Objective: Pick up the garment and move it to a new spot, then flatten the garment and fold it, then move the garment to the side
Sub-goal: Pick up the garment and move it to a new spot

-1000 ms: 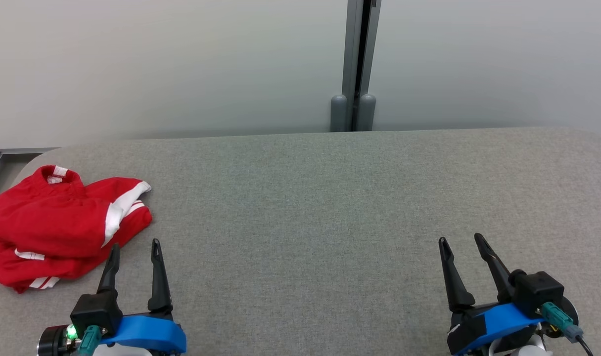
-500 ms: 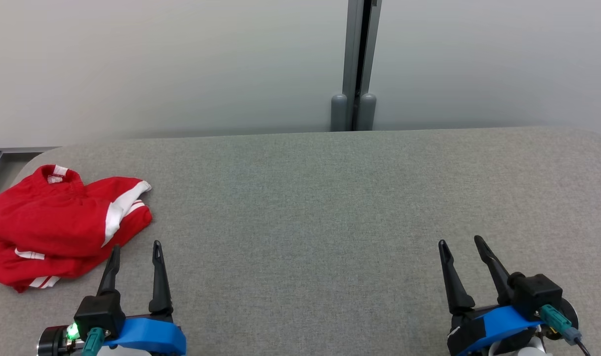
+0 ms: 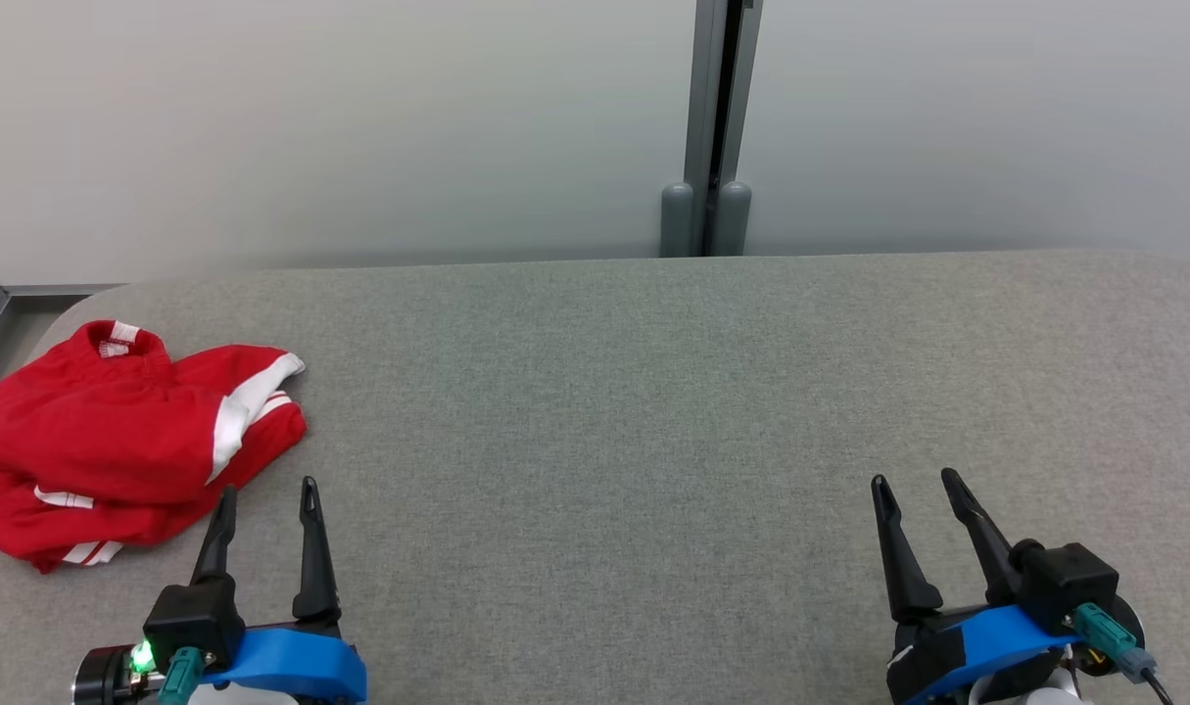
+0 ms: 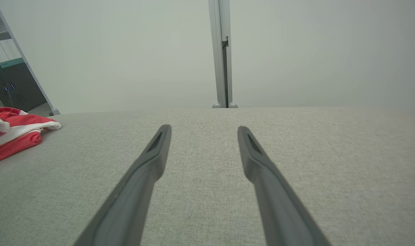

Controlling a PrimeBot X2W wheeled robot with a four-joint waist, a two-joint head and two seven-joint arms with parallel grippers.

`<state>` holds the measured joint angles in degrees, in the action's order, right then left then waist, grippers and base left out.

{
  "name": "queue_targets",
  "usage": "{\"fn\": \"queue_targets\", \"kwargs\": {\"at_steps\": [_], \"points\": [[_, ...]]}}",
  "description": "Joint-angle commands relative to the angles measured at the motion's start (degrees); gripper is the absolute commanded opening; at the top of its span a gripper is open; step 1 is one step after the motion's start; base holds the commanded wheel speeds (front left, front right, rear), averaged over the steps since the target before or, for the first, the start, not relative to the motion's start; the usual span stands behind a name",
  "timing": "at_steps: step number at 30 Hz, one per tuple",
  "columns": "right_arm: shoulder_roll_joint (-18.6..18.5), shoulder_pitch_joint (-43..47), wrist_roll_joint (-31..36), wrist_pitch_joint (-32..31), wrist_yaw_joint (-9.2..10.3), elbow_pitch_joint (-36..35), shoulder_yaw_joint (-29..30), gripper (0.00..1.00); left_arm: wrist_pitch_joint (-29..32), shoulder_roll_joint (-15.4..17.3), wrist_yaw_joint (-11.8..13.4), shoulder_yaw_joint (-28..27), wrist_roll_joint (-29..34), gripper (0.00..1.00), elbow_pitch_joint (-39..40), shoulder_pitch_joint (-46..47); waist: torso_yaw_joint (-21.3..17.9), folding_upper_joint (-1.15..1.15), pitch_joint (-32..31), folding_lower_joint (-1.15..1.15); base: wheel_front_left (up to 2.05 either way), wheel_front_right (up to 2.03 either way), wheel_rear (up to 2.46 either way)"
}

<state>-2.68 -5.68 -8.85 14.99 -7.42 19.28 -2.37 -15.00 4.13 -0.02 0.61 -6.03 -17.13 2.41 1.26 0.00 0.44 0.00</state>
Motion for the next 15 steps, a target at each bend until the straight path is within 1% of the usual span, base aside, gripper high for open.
{"fn": "queue_targets", "kwargs": {"at_steps": [1, 7, 11, 15], "points": [[-0.4, -0.5, -0.2, 0.3, -0.13, -0.1, 0.0, 1.0, -0.3, 0.3, 0.0, -0.3, 0.0, 1.0, -0.1, 0.5, 0.1, 0.0, 0.1, 0.0, 0.0, 0.0, 0.0], [-0.4, -1.1, 0.0, 0.3, -0.13, -0.5, -1.1, 1.0, -0.3, 0.5, 0.6, -0.7, 0.1, 1.0, 0.5, 0.9, 1.7, 0.0, 0.5, 0.0, 0.0, 0.0, 0.0], [-0.4, -1.3, -0.1, 0.3, -0.13, -0.5, -1.7, 1.0, -0.3, 0.9, 0.6, -1.1, -0.2, 1.0, 0.4, 1.4, 4.0, 0.0, 0.9, 0.0, 0.0, 0.0, 0.0], [-0.4, -1.0, -0.2, 0.3, -0.13, -0.3, -1.8, 1.0, -0.3, 1.2, 1.0, -1.3, -0.2, 1.0, 0.3, 1.4, 7.1, 0.0, 0.9, 0.0, 0.0, 0.0, 0.0]]}}
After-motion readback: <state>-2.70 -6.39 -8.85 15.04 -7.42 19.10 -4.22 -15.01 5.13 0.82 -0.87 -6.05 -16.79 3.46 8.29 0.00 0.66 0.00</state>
